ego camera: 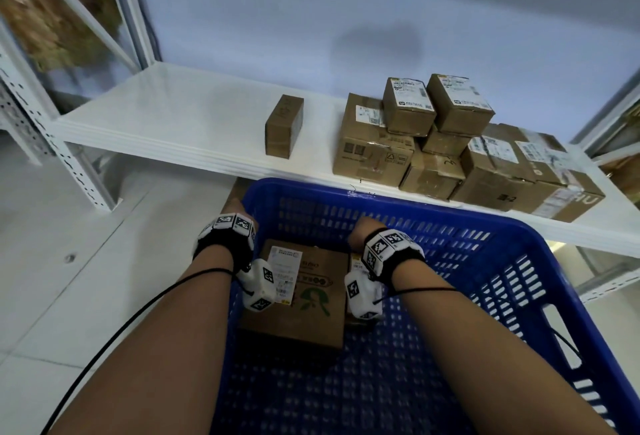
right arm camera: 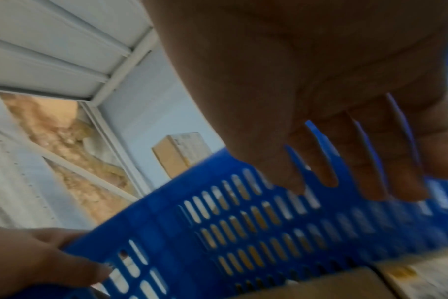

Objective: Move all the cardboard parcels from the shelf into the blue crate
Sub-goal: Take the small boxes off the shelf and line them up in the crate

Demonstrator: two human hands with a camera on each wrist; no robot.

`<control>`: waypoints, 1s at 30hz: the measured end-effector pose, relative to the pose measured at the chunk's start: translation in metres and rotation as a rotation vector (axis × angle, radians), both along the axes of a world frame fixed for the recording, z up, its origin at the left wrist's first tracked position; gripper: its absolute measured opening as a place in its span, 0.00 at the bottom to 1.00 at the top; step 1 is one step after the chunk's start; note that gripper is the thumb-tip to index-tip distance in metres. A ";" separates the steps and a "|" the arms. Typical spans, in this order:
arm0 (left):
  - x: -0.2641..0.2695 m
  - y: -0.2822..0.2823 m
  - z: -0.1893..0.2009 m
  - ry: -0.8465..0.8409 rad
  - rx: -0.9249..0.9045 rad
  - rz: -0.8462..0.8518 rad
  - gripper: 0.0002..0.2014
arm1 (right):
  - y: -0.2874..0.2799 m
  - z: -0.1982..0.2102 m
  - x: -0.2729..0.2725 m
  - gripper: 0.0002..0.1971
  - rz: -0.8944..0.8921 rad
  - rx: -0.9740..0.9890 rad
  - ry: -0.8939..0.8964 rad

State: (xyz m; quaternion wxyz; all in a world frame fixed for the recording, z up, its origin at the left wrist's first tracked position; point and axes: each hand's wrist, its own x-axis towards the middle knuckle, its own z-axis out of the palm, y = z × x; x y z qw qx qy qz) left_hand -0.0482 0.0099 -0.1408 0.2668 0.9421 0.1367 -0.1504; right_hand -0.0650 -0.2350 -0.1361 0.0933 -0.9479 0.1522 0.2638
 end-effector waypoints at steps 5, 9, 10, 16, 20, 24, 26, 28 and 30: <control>-0.001 -0.002 0.005 0.018 0.079 -0.071 0.27 | 0.033 0.033 0.014 0.15 -0.002 0.020 -0.185; -0.002 0.002 0.006 0.024 0.070 -0.100 0.31 | 0.077 0.061 0.046 0.18 0.051 0.094 -0.488; -0.002 0.004 0.005 0.020 0.049 -0.087 0.29 | 0.090 0.066 0.054 0.20 0.064 0.104 -0.540; 0.009 0.025 0.003 0.050 -0.092 -0.035 0.25 | 0.136 0.070 0.119 0.34 0.185 0.024 -0.682; 0.014 0.040 0.004 0.054 -0.093 -0.012 0.28 | 0.141 0.060 0.164 0.31 0.243 -0.066 -0.542; 0.011 0.041 0.006 0.023 -0.044 -0.017 0.22 | 0.130 0.055 0.170 0.26 0.361 -0.073 -0.549; 0.009 0.037 0.009 0.011 0.003 -0.047 0.21 | 0.126 0.050 0.168 0.18 0.327 -0.009 -0.699; 0.008 0.035 0.011 0.004 0.025 -0.047 0.21 | 0.126 0.049 0.161 0.12 0.252 0.068 -0.744; 0.007 0.033 0.013 0.013 0.043 -0.063 0.22 | 0.125 0.052 0.154 0.12 0.137 0.180 -0.756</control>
